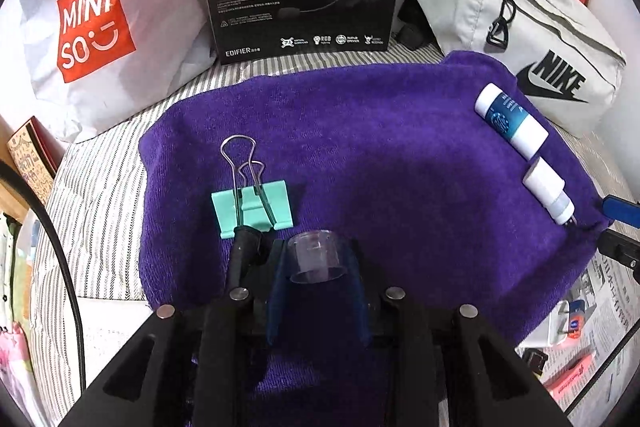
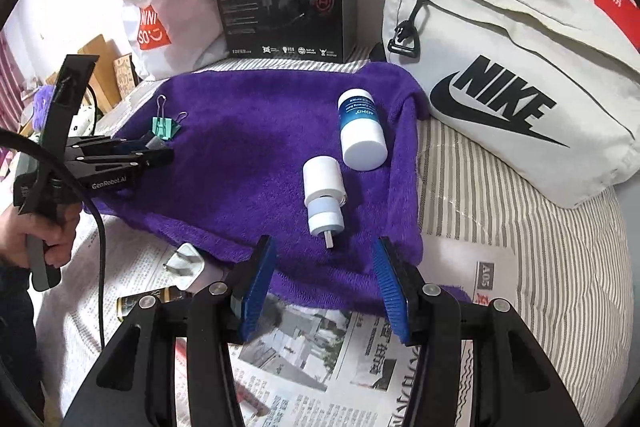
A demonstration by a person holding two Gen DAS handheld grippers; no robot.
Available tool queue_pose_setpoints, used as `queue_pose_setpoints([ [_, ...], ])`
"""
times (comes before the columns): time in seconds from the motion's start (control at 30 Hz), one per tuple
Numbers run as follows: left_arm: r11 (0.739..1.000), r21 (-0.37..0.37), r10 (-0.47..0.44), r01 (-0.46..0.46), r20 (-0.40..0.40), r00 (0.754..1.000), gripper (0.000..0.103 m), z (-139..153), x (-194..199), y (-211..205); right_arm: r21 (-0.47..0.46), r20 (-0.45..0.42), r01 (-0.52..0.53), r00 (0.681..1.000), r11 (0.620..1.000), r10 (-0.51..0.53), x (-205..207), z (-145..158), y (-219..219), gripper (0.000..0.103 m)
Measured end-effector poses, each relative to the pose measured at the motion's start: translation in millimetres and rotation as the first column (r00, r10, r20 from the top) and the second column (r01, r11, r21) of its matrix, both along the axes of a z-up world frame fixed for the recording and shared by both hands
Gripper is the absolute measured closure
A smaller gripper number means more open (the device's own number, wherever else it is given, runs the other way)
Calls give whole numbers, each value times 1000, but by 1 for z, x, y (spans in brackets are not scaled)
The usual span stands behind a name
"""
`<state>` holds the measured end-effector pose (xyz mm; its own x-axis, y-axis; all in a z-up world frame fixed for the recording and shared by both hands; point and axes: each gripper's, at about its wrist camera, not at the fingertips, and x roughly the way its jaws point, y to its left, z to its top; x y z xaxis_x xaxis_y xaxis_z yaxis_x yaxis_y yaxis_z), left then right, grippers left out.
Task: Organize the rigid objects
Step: 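Release the cup beside the clip while the right tool sets the plug beside the cylinder, then grasp the Vaseline tin with the right tool while the left tool grasps the Grand Reserve bottle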
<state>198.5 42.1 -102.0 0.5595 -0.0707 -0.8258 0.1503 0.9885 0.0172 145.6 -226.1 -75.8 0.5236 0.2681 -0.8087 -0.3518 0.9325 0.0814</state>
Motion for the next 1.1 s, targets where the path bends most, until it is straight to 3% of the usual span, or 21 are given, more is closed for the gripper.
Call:
queue_pose_setpoints([
  [0.17, 1000, 8, -7, 8, -22, 1000, 64, 1, -5, -2, -5, 5, 7, 1000, 1000, -7, -10, 3, -1, 53],
  [0.37, 1000, -4, -9, 8, -50, 999, 63, 5, -18, -4, 10, 16, 22, 1000, 1000, -22, -32, 10, -6, 53],
  [0.5, 1000, 3, -24, 25, -27, 999, 63, 19, -37, -6, 12, 19, 10, 1000, 1000, -10, -52, 11, -4, 53],
  [0.77, 1000, -20, -11, 11, 25, 1000, 63, 40, -82, -5, 0, 1, -96, 995, 995, 96, -73, -7, 24, 53],
  [1.1, 997, -79, -10, 12, 30, 999, 63, 39, -128, -5, -95, 14, -157, 987, 983, 159, -62, -31, 42, 53],
])
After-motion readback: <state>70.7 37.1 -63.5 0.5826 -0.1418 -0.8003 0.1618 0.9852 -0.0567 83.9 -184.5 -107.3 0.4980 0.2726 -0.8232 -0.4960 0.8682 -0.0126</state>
